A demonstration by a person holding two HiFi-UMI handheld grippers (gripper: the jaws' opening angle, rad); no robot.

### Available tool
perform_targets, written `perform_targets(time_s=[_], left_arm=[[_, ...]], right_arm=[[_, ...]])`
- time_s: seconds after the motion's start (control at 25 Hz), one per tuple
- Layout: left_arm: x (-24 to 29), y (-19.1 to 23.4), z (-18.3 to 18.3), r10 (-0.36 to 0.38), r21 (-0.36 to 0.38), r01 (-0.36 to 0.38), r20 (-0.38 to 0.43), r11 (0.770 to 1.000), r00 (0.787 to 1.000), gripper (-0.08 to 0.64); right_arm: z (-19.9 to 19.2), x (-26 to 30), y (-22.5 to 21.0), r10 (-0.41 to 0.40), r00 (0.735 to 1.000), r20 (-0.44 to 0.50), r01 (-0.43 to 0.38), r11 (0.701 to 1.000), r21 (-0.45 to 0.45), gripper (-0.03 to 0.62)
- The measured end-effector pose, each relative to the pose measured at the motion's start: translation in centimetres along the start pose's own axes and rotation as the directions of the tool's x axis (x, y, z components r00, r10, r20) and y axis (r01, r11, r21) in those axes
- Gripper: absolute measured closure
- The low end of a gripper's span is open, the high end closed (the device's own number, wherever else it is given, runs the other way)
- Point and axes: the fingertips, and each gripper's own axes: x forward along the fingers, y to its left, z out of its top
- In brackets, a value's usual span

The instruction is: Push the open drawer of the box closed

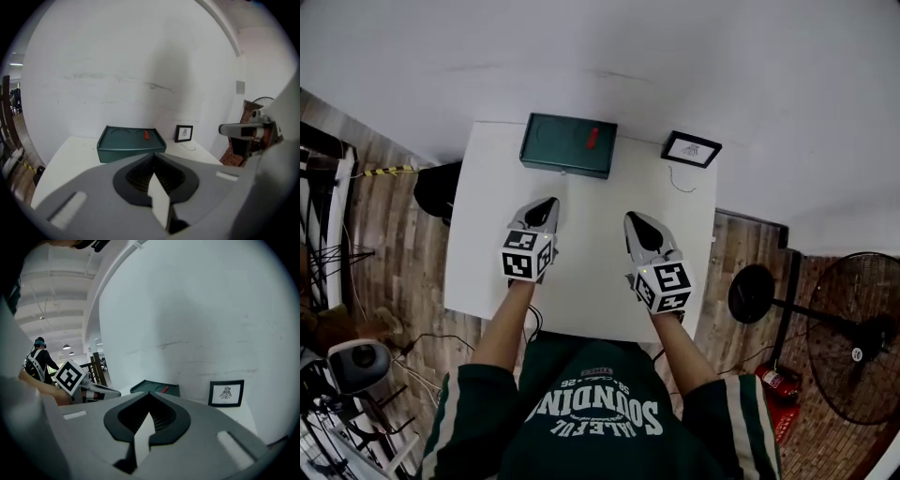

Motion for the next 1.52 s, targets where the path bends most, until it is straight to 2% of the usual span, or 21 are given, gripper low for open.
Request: perform_targets(time_s=[0.36,0.72,0.96,1.52], left_arm=[[-6.2,-4.1,3.2,-0.003,0.093,-0.010,0.139,0.996,0.990,0.508],[-10.9,-5.5,7.1,-0.001,0.133,-0.034,0.254,0.991,0.967,0.508],[-11.7,-5.6,7.2,0.004,0.152,-0.045,0.259,0.987,0.966,0.508],[-11.3,-5.6,7.2,-0.011,0.142,-0.027,0.260,0.990,0.966,0.508]], right_arm=[[5.6,-3.2,1.0,0.027,0.994,0.109,-0.021,0.998,-0.059,0.591],[6.4,-4.9,2.7,0.054,0.989,0.137,-0.041,0.995,-0.090,0.591],[5.9,-5.0,3.7,0.066,0.990,0.127,-0.054,0.994,-0.100,0.591],[5.1,-4.6,4.6,0.074,0.992,0.106,-0.062,0.992,-0.112,0.591]])
